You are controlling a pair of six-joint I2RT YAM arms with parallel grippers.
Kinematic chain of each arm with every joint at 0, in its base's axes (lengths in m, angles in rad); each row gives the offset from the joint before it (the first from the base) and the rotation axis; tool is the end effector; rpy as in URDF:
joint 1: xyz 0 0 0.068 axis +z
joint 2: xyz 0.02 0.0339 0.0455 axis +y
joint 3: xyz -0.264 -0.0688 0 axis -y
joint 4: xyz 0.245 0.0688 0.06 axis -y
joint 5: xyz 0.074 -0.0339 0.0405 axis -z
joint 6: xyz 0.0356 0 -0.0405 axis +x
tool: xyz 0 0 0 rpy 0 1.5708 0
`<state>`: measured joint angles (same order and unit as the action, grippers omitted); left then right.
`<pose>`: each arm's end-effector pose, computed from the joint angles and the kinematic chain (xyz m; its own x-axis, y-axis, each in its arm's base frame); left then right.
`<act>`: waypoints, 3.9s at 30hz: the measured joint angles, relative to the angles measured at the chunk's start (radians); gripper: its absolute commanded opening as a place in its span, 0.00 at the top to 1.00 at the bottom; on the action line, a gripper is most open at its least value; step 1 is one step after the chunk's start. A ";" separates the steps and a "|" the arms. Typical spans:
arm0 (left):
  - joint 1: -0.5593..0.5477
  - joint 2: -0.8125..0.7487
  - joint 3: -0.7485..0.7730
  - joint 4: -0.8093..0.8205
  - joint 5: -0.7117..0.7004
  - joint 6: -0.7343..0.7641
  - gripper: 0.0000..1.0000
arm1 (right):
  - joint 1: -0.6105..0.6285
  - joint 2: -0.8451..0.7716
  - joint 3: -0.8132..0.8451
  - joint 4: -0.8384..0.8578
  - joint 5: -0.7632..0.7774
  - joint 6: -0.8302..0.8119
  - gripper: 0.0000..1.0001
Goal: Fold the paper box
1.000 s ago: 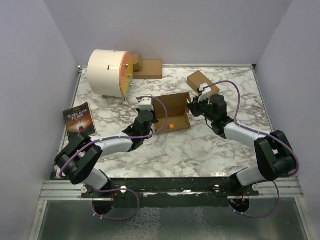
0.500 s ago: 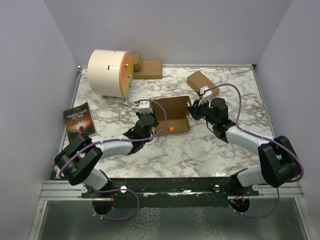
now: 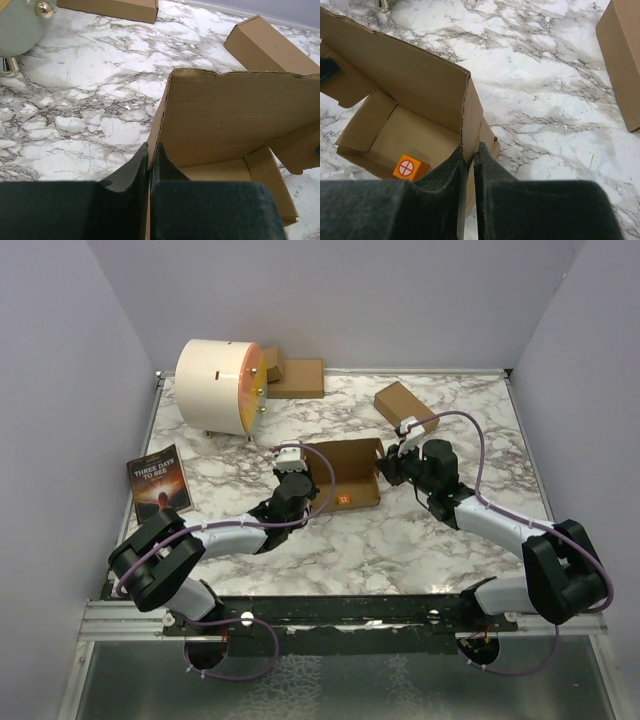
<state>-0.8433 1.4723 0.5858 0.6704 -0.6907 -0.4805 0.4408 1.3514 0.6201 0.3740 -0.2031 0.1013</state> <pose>0.2128 -0.2049 0.2026 -0.2013 -0.3097 -0.9293 0.0776 0.9407 -0.3303 0.2565 0.1289 0.2141 -0.3742 -0.0670 -0.9249 -0.5538 0.8162 0.1649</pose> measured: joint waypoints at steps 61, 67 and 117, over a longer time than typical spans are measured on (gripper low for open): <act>-0.085 -0.077 -0.105 -0.050 -0.057 -0.218 0.98 | 0.014 -0.076 -0.023 -0.218 -0.071 -0.027 0.88; -0.095 -0.077 -0.113 -0.050 -0.058 -0.213 0.98 | 0.016 -0.082 -0.023 -0.244 -0.079 -0.029 0.86; -0.108 -0.077 -0.125 -0.096 -0.059 -0.141 0.98 | 0.010 -0.137 0.447 -1.009 -0.629 -0.965 0.15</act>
<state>-0.9516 1.3952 0.4606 0.5743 -0.7498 -0.6212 0.4507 1.2144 1.0668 -0.6346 -0.8326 -0.8635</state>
